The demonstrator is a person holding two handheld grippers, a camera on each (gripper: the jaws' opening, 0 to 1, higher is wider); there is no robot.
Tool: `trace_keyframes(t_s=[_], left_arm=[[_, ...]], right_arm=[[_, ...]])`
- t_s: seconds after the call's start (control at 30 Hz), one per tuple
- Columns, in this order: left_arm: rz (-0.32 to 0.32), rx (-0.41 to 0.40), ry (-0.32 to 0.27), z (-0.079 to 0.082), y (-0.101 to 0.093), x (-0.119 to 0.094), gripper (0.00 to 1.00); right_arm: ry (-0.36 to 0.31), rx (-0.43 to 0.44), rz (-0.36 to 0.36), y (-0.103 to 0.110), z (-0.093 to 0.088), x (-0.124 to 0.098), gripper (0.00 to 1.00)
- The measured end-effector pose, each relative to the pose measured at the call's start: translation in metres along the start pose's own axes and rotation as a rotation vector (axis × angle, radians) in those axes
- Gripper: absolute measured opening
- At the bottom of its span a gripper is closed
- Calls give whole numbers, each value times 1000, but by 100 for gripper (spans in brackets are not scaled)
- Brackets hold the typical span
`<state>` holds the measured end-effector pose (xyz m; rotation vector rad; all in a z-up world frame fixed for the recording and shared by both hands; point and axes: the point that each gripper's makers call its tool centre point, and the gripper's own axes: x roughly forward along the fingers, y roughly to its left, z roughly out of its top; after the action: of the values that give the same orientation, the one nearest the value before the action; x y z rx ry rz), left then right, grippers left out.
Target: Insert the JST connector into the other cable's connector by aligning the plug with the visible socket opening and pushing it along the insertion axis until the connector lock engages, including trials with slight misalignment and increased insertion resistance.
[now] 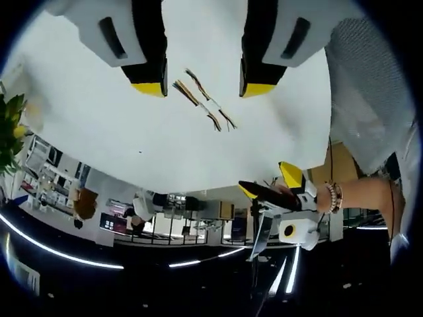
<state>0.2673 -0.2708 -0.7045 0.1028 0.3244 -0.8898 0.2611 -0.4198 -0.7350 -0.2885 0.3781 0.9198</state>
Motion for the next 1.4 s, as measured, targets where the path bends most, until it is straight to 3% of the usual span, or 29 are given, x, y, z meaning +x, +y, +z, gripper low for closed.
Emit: trace_keyframes(t_s=[0.23,0.53,0.7,1.03,1.13,1.4], left_arm=[[41,-15,-62,12,-16,-26,66],[116,-43,-93,8,-28,-68,67],[169,-99,-121,4,-30,-95,72],[282,-174,-153,-18,-44,-146,86],[309,-204,-164,-28,-48,-159,87],[347,-219,-124,-61,-63,-177,87]], right_arm=[[-20,-24,-16,15,10,-21,42],[-35,-17,-26,28,10,-40,44],[-51,-2,-27,41,11,-55,46],[-82,23,-87,71,12,-88,54],[-80,39,-115,81,7,-97,58],[-66,94,-171,94,-17,-114,61]])
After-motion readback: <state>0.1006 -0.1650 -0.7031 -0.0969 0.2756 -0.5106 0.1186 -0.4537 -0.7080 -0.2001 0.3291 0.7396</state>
